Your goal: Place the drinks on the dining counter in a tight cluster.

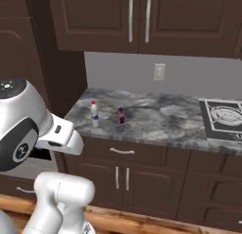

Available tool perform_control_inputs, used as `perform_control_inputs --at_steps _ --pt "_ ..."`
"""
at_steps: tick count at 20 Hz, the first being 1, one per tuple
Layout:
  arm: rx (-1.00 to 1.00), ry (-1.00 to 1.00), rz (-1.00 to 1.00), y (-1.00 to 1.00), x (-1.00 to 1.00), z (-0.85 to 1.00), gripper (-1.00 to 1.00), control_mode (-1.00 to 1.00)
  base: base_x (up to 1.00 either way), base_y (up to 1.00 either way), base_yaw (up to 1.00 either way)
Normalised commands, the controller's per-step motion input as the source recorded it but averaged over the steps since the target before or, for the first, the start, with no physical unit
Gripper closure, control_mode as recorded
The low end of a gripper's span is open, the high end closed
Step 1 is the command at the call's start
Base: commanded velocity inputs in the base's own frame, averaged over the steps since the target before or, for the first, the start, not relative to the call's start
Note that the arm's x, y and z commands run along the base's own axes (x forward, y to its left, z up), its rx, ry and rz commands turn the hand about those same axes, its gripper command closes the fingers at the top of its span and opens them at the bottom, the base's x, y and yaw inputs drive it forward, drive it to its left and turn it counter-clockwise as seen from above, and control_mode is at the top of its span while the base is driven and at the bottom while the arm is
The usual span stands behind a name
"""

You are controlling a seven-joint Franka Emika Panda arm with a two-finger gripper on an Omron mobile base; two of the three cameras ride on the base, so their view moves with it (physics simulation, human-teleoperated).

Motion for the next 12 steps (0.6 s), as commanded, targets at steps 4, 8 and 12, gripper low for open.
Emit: perform_control_inputs --at_steps 4,8,12 --pt "0.0 0.0 0.0 0.0 0.0 0.0 -1.0 1.0 0.31 -0.07 -0.05" --pt "0.0 0.0 0.0 0.0 0.0 0.0 -1.0 1.0 0.5 0.0 -0.23" --pt "0.0 0.0 0.0 0.0 0.0 0.0 -1.0 1.0 0.93 0.0 -0.3"
